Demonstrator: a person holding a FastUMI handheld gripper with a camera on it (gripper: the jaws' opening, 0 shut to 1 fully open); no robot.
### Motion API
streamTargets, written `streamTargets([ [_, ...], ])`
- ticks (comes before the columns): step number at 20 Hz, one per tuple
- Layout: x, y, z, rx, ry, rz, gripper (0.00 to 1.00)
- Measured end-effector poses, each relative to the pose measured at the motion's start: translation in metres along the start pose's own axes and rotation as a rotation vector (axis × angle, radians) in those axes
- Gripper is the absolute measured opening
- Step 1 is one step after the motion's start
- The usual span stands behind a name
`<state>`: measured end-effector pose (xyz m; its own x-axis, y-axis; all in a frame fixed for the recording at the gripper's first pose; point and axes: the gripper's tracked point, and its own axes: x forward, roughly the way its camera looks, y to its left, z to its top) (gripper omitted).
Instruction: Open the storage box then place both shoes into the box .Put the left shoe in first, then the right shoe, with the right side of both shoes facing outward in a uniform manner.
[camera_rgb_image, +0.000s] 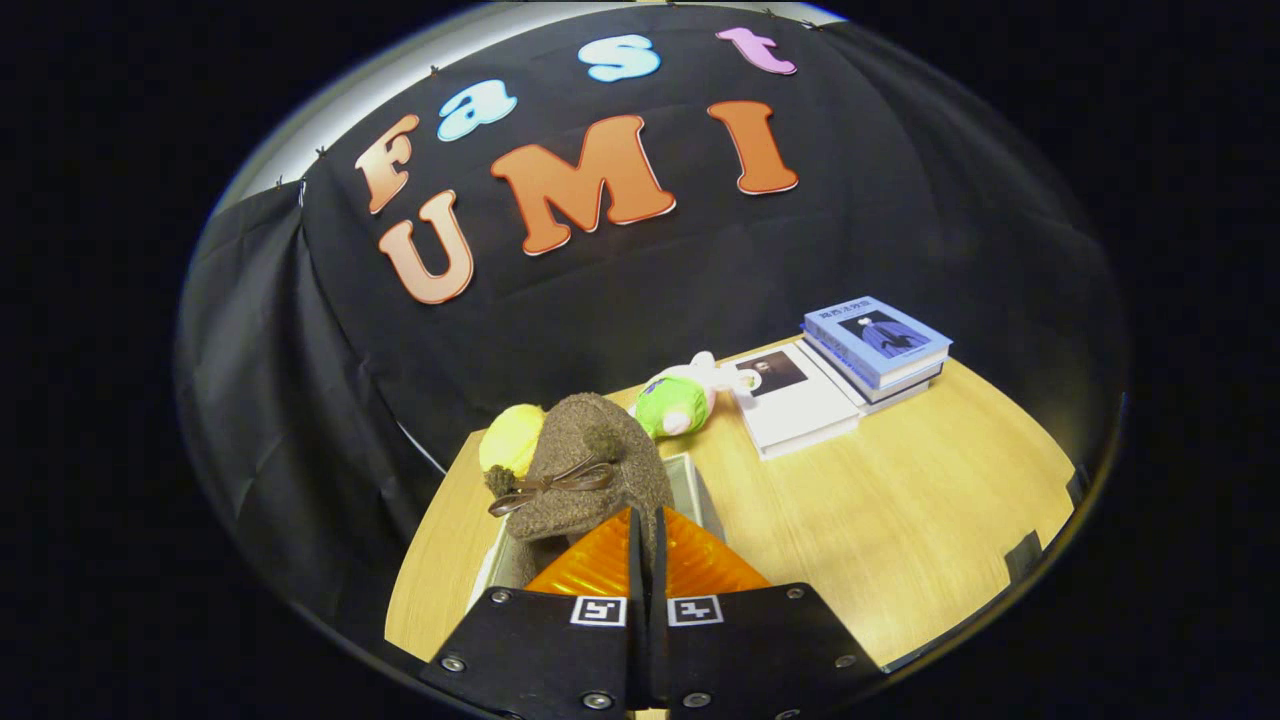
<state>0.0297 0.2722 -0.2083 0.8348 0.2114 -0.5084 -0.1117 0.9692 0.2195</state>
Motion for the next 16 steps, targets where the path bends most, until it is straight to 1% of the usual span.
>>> streamTargets([
  [5,0.023,0.000,-0.033,-0.040,0.052,-0.047,0.03],
  [7,0.026,0.000,-0.042,-0.033,0.061,-0.049,0.03],
  [8,0.026,0.001,-0.042,-0.029,0.055,-0.038,0.09],
  [10,0.023,-0.003,-0.033,-0.049,0.017,-0.056,0.11],
  [11,0.021,-0.003,-0.030,-0.061,0.001,-0.053,0.15],
  [14,0.004,-0.010,-0.012,-0.119,-0.035,-0.062,0.78],
  [16,-0.004,-0.015,0.006,-0.153,-0.077,-0.069,0.98],
])
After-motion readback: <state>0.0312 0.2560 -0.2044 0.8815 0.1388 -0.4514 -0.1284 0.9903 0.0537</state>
